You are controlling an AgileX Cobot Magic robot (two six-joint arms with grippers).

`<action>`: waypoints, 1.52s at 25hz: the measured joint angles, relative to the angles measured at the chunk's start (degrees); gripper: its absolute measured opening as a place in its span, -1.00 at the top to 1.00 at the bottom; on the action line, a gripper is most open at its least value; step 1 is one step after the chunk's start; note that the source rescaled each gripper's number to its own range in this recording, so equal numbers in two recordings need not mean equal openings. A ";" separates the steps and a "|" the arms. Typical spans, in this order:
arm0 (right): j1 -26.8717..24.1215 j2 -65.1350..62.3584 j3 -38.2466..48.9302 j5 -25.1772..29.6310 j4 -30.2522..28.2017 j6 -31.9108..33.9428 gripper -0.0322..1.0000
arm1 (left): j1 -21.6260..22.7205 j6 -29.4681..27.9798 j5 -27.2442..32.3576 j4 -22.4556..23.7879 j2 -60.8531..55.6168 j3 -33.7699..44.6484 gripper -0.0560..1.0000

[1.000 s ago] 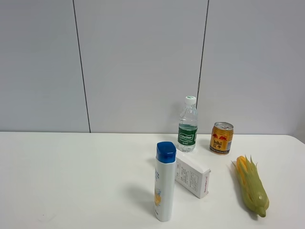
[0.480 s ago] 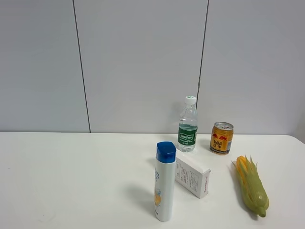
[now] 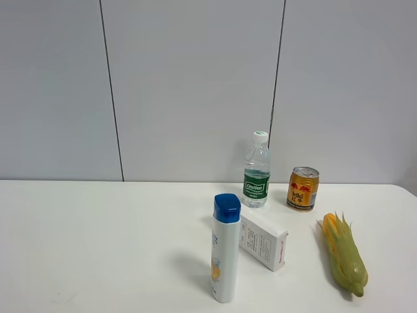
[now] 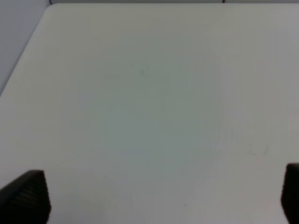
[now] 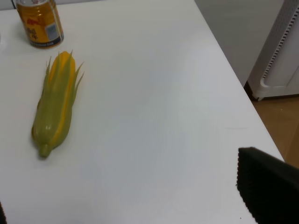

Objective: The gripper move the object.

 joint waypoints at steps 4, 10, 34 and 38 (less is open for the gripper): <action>0.00 0.00 0.00 0.00 0.00 0.00 -1.00 | 0.00 0.00 0.00 0.00 0.00 0.00 -1.00; 0.00 0.00 0.00 0.00 0.00 0.00 -1.00 | 0.00 0.00 0.00 0.00 0.00 0.00 -1.00; 0.00 0.00 0.00 0.00 0.00 0.00 -1.00 | 0.00 0.00 0.00 0.00 0.00 0.00 -1.00; 0.00 0.00 0.00 0.00 0.00 0.00 -1.00 | 0.00 0.00 0.00 0.00 0.00 0.00 -1.00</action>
